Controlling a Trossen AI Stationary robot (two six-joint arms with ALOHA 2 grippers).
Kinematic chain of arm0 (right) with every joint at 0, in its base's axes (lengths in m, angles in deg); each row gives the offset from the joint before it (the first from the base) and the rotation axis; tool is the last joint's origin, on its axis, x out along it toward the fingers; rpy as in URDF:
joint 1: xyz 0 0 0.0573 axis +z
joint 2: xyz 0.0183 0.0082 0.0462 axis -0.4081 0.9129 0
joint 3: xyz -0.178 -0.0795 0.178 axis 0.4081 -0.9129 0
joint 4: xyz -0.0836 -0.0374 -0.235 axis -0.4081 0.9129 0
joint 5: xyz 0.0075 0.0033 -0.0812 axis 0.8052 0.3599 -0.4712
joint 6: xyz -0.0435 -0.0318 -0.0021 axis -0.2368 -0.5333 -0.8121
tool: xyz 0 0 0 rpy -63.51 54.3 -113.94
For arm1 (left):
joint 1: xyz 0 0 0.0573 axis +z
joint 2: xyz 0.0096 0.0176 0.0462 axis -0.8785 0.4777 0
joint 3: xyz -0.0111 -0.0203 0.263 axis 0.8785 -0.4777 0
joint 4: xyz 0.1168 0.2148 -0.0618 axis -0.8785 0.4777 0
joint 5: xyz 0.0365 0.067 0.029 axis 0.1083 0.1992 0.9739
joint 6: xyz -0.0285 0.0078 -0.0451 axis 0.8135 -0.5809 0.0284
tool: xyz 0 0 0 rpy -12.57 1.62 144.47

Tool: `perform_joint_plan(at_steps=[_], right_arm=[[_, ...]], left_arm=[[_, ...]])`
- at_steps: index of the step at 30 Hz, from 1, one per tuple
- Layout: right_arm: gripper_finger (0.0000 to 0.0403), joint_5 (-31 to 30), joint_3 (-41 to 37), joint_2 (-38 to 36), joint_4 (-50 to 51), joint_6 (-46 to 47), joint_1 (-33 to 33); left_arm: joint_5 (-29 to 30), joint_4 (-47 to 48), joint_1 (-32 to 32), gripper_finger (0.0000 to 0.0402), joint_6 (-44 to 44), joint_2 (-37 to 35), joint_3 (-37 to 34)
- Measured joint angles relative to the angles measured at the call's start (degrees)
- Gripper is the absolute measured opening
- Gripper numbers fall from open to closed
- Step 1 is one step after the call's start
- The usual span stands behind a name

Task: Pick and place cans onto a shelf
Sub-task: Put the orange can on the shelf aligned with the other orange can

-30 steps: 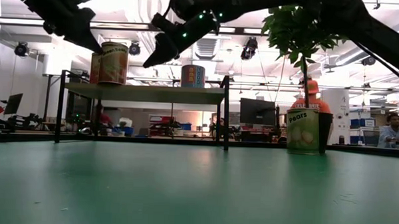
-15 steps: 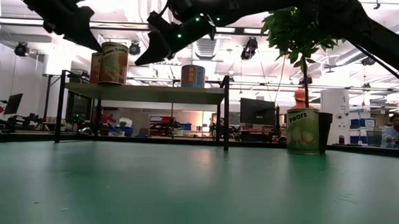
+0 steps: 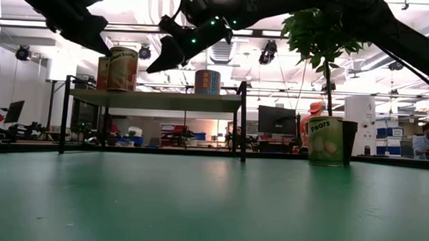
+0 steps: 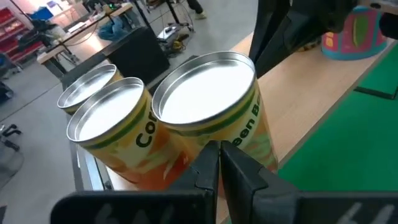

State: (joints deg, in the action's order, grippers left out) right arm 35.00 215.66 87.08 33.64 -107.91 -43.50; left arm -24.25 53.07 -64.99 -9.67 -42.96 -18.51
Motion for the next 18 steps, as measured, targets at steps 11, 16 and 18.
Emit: perform_joint_plan(at_steps=[11,16,18], right_arm=[[0.0009,-0.04,-4.02,0.07,-6.4,0.72,-0.11],[0.0009,-0.04,-6.33,0.07,-11.08,1.25,-0.11],[0.0009,-0.02,-7.11,0.07,-12.64,1.5,-0.06]], left_arm=[[-8.08,-2.36,-1.39,0.0,0.95,-4.3,2.33],[-4.84,-5.97,-3.26,0.0,-2.03,-7.26,5.31],[-2.05,-6.83,-3.78,0.0,-2.81,-8.6,5.31]])
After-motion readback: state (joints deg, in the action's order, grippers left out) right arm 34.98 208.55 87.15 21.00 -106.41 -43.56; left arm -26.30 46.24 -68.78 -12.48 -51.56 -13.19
